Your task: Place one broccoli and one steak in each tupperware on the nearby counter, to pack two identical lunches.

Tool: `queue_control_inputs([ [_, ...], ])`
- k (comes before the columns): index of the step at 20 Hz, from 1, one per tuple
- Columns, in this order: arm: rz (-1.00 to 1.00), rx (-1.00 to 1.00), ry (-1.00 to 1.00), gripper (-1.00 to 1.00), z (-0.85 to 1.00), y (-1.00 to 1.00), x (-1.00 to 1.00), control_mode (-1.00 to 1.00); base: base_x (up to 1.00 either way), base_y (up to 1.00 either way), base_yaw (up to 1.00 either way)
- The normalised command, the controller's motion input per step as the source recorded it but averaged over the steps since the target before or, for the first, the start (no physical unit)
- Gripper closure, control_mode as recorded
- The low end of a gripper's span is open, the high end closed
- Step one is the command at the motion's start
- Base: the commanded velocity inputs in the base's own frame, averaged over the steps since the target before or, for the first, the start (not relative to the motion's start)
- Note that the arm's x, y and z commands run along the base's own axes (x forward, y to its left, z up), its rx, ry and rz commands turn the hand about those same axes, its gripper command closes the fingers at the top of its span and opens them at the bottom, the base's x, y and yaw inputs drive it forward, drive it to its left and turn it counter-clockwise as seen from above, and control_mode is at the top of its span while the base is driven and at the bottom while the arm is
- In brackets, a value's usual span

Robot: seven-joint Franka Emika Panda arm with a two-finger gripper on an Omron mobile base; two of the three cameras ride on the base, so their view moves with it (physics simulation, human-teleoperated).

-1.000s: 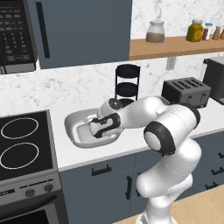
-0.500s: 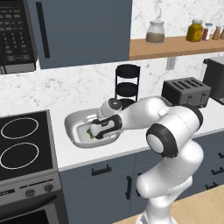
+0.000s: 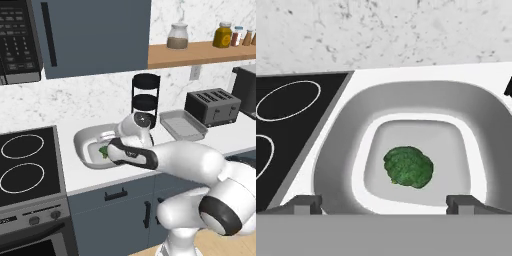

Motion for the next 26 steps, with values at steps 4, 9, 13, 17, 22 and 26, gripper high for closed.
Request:
queue_control_inputs([
  [4, 0.00, 0.03, 0.05, -1.00, 0.74, -0.20, -1.00, -1.00, 0.00, 0.00, 0.00],
  [9, 0.00, 0.00, 0.06, -1.00, 0.79, -0.22, -1.00, -1.00, 0.00, 0.00, 0.00],
  [13, -0.02, -0.08, 0.11, -1.00, 0.72, -0.34, -1.00, -1.00, 0.00, 0.00, 0.00],
  [17, -0.08, -0.16, 0.14, -1.00, 0.48, -0.57, -1.00, -1.00, 0.00, 0.00, 0.00],
  [22, -0.05, -0.06, 0.08, -1.00, 0.46, -0.58, -1.00, -1.00, 0.00, 0.00, 0.00],
  [26, 0.00, -0.02, 0.00, -1.00, 0.45, -0.30, -1.00, -1.00, 0.00, 0.00, 0.00],
])
